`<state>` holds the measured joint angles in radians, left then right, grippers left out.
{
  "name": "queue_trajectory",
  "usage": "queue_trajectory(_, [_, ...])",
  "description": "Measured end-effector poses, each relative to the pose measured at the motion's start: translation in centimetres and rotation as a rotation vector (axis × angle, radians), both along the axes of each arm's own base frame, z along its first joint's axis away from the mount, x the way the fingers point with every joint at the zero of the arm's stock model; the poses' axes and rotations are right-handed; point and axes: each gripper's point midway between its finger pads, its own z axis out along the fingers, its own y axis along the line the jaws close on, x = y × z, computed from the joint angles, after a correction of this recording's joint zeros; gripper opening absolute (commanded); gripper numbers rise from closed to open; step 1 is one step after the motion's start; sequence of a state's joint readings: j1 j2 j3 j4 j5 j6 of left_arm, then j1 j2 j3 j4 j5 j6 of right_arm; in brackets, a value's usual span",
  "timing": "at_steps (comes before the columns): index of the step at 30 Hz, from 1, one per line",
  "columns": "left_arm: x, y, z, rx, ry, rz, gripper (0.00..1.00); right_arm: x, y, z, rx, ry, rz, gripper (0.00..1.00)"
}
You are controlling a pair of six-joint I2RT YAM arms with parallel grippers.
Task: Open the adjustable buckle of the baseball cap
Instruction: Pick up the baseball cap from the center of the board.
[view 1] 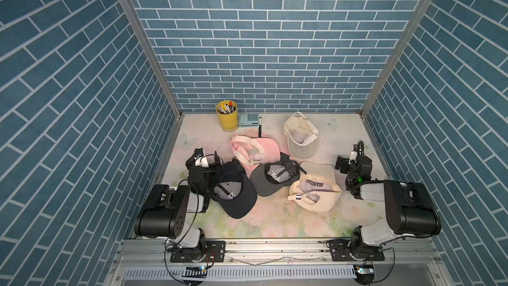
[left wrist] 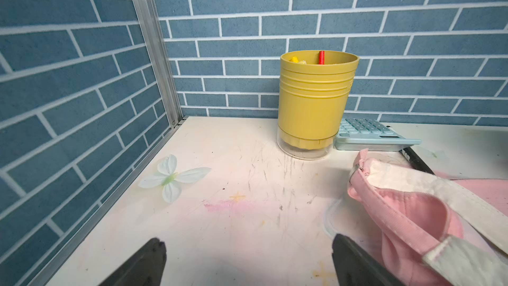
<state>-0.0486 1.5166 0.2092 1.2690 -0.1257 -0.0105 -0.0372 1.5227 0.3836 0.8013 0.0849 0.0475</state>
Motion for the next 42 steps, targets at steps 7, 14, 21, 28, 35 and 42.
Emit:
queue_trajectory(7, [0.0, 0.0, 0.0, 0.0, 0.0, -0.003, 1.0, 0.0, 0.0, 0.0, 0.001, 0.0, 0.0, 0.99])
queue_trajectory(14, [0.0, -0.1, 0.0, -0.001, 0.0, -0.007, 1.0, 0.0, 0.0, 0.0, 0.001, 0.0, 0.002, 0.99])
queue_trajectory(21, [0.4, -0.2, -0.2, 0.0, 0.021, -0.013, 1.0, 0.0, 0.0, -0.1, 0.001, 0.01, -0.001, 0.99])
queue_trajectory(28, [1.2, -0.4, 2.5, -0.002, -0.02, -0.021, 0.99, 1.9, -0.2, 4.3, 0.002, -0.032, -0.012, 0.95])
queue_trajectory(35, [1.4, -2.0, 7.0, 0.0, -0.046, -0.093, 0.98, -0.2, 0.1, 6.9, 0.03, 0.056, -0.007, 0.93])
queue_trajectory(42, [3.8, -13.4, 17.3, 0.0, -0.12, -0.419, 0.96, -2.8, 3.2, 16.7, 0.151, 0.063, 0.123, 0.84])
